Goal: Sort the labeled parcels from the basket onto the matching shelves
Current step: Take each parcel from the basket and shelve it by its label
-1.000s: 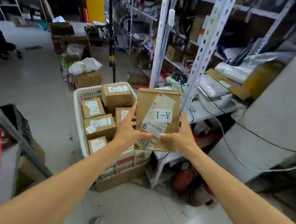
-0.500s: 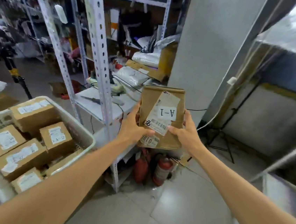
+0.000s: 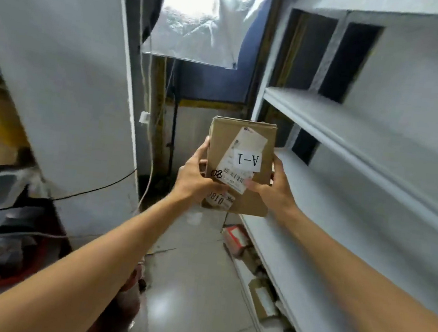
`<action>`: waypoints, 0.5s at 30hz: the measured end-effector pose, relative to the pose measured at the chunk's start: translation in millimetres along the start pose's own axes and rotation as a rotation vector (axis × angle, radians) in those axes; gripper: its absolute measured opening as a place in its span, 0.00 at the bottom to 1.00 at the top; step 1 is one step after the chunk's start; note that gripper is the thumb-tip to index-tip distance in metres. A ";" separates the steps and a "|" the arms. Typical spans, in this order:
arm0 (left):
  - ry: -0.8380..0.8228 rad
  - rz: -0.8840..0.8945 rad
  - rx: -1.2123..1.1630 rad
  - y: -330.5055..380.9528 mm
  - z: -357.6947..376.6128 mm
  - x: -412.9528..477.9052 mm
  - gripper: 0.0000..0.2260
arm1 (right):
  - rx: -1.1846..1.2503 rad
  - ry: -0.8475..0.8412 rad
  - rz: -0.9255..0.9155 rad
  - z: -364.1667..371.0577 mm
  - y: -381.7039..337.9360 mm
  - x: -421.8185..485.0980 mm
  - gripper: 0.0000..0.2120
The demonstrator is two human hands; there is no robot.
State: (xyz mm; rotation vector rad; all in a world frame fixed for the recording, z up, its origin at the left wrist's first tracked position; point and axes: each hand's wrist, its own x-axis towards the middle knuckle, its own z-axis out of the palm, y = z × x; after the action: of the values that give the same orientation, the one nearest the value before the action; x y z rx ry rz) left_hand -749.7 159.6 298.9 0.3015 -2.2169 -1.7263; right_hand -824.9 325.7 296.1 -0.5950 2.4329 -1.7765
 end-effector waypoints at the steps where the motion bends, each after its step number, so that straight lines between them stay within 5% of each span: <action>1: -0.054 0.022 -0.019 5.7 12.2 8.6 0.50 | -0.013 0.060 -0.004 -15.1 0.5 -1.8 0.38; 9: -0.537 0.130 -0.209 53.2 124.5 31.9 0.47 | -0.110 0.534 0.066 -125.7 2.0 -60.2 0.38; 15: -0.721 0.214 -0.307 98.8 196.7 27.0 0.47 | -0.208 0.723 0.085 -200.8 -17.2 -88.7 0.38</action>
State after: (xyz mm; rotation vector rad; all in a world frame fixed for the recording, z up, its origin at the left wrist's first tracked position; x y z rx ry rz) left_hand -845.1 352.1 353.8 -0.7102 -2.2302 -2.2392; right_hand -794.7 533.2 363.3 0.1996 3.0495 -1.9608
